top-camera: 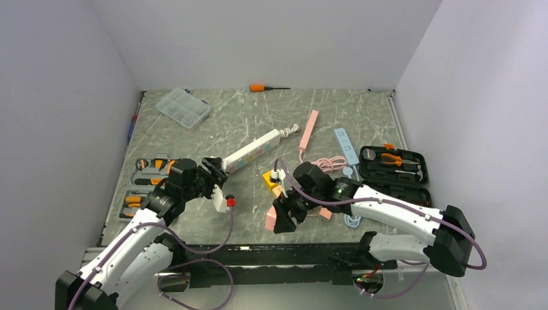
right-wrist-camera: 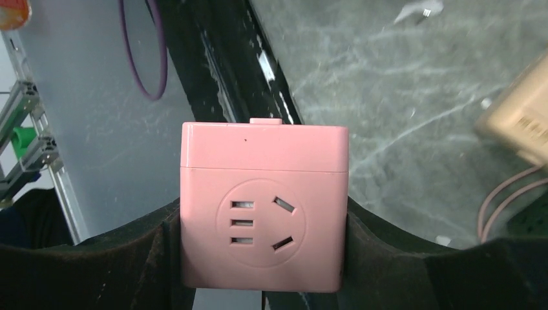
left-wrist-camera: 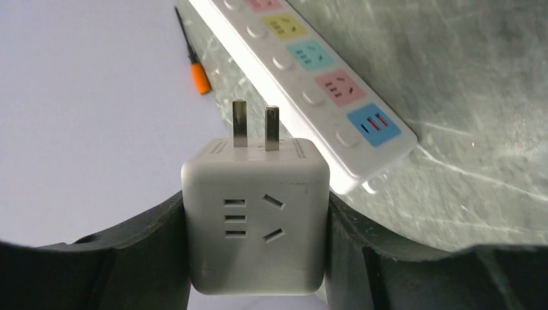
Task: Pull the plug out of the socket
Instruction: Place the plug at the center of the board.
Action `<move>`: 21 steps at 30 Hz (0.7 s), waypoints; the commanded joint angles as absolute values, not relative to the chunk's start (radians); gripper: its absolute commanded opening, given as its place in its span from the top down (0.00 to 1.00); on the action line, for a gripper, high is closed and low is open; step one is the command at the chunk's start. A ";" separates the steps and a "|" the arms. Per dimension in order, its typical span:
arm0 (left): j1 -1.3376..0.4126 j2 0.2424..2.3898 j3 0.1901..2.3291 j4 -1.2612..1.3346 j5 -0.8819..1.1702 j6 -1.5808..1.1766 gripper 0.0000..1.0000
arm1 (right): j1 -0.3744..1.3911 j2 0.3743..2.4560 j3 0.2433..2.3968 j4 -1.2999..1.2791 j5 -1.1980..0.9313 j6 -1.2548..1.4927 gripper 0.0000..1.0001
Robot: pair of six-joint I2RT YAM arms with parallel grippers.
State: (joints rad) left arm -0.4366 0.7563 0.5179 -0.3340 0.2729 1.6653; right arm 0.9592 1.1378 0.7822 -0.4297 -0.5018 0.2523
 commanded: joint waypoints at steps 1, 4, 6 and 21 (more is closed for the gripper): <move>-0.427 0.756 0.553 -0.316 0.151 1.636 1.00 | 0.964 1.106 0.779 -0.481 -0.549 0.284 1.00; -0.423 0.744 0.564 -0.338 0.179 1.618 1.00 | 0.961 1.096 0.797 -0.488 -0.481 0.289 1.00; -0.423 0.739 0.569 -0.359 0.196 1.618 1.00 | 0.960 1.091 0.832 -0.496 -0.372 0.289 1.00; -0.610 0.784 0.522 -0.514 0.207 1.498 1.00 | 0.542 1.353 1.091 -0.491 0.010 0.396 1.00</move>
State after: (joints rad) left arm -0.5488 0.7460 0.5213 -0.4999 0.2028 1.5707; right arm 0.6231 1.2842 1.0431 -0.5053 -0.1184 0.3264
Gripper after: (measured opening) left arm 0.634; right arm 0.636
